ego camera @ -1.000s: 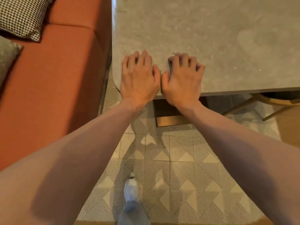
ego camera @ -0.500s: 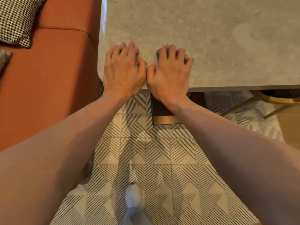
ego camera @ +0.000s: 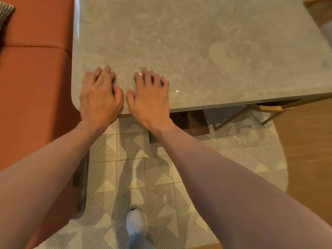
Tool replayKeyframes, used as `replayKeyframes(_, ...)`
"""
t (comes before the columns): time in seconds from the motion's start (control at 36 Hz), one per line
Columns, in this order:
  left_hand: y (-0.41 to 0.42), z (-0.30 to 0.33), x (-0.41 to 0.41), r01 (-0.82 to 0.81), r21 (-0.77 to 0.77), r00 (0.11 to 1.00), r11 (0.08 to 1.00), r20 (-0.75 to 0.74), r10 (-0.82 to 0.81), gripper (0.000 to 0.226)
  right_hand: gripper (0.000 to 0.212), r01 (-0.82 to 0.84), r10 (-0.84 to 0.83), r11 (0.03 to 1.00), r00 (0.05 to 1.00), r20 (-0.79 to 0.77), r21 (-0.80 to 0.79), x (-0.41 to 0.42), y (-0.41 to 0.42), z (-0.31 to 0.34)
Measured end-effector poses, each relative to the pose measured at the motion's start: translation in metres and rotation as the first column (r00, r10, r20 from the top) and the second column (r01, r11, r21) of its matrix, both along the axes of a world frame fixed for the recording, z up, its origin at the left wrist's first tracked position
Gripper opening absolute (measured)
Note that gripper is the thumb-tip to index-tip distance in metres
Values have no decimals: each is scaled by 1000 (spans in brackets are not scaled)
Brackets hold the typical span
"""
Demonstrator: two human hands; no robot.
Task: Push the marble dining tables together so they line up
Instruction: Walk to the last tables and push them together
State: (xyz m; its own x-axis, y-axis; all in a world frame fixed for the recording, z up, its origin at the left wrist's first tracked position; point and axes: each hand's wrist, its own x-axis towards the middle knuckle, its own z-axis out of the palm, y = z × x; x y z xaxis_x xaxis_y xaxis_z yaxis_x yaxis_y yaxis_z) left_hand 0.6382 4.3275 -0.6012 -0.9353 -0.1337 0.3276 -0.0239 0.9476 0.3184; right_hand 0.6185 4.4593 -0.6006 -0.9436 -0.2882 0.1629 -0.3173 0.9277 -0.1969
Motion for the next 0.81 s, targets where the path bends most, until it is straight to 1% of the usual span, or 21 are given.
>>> replayKeyframes(0.06,5,10,-2,37,-107,992,994,120,-24,39,51,-128,128,992,988,84,-3,-3,23,10)
replayKeyframes(0.08,10,18,-3,33,-149,984,988,180,-6,38,49,-175,173,985,980,98,13,-3,41,16)
replayKeyframes(0.14,23,35,-4,-13,-182,965,983,254,60,36,43,-192,185,980,976,112,55,1,89,26)
replayKeyframes(0.19,38,46,-2,-15,-202,954,979,289,74,36,39,-114,98,988,985,141,104,8,151,33)
replayKeyframes(0.25,54,53,0,29,-227,949,974,312,45,35,38,-1,-27,985,987,161,170,14,219,40)
replayKeyframes(0.33,89,58,-6,70,-233,950,970,313,6,35,41,168,-219,951,958,185,259,18,321,53)
replayKeyframes(0.36,113,57,-13,84,-232,948,969,319,-5,35,41,214,-271,937,945,184,277,16,358,59)
replayKeyframes(0.39,117,58,-14,99,-227,948,969,319,-22,35,41,244,-302,927,936,181,286,14,371,60)
replayKeyframes(0.44,163,53,-26,160,-185,950,969,295,-101,33,41,297,-356,907,920,166,299,4,422,67)
replayKeyframes(0.53,239,46,-44,256,-119,944,959,247,-221,32,42,302,-353,911,923,153,281,-24,479,67)
replayKeyframes(0.58,295,42,-58,298,-75,935,952,222,-275,34,41,280,-321,927,936,142,249,-47,509,63)
replayKeyframes(0.64,351,37,-74,327,-20,925,945,211,-316,36,41,239,-264,945,960,94,222,-70,532,54)
replayKeyframes(0.72,433,31,-94,377,61,907,924,178,-381,35,46,200,-205,966,979,16,167,-100,556,42)
replayKeyframes(0.81,500,27,-112,389,146,901,910,145,-409,37,51,161,-157,981,987,-42,112,-125,571,31)
